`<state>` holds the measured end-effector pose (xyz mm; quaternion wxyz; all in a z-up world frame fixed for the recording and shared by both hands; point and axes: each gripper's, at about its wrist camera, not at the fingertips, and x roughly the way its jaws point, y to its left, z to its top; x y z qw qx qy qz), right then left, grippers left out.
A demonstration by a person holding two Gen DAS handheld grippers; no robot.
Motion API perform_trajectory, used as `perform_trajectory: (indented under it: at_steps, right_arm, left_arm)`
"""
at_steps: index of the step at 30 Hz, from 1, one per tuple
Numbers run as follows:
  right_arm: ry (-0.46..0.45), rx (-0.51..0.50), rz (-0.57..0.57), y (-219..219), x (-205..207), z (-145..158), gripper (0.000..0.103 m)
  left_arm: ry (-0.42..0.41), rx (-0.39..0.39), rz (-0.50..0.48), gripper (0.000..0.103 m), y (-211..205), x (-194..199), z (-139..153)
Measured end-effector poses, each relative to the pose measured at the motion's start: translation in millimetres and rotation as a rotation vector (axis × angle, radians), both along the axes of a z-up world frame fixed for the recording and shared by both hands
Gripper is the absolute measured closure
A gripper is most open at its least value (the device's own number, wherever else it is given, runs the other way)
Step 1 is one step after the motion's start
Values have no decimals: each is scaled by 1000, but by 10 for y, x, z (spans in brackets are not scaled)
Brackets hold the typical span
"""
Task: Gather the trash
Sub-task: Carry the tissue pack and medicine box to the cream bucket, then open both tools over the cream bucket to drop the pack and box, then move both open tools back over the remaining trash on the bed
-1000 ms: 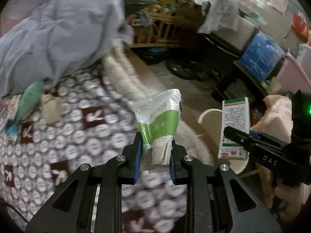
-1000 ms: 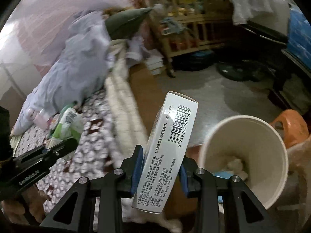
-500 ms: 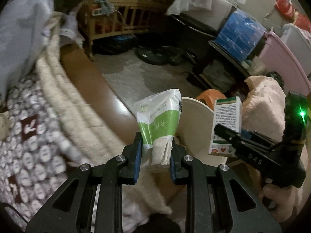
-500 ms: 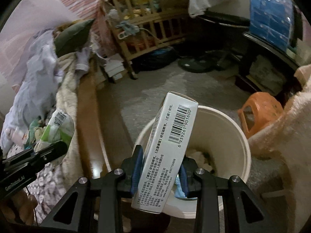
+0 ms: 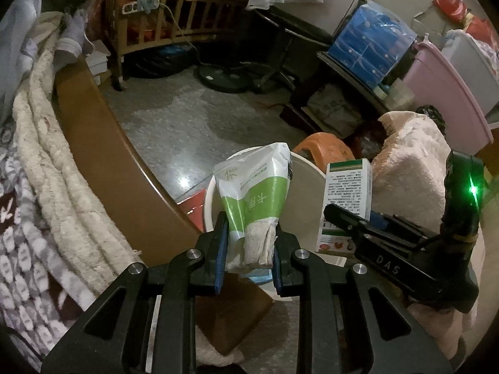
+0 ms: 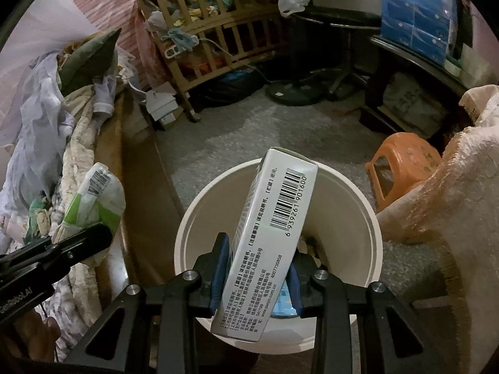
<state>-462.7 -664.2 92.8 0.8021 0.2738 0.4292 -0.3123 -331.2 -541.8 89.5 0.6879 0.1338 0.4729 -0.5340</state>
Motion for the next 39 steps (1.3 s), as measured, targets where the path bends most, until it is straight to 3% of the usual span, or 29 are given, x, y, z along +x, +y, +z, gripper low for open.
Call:
perform_trajectory:
  at_steps: [6,11,16,26,39]
  right_arm:
    - [24,-19,-20,-30,13,-6,70]
    - [18,-35,-43,-48,-21,14,59]
    - [17,-7,-56,-53,-31,-9,59]
    - [14,-2,-11,167,132,13,59]
    - [-15,1,132,718,727,123,58]
  left_arm:
    - [36,-25,-19,79,-27,-27,-13]
    - [65,-48,-30,59,-24,-15,-4]
    - [58,-44,-19,59,48,16,10]
    - [-33,-19,66,59,359,173,64]
    - [-130,17,264,59,1214,747,67]
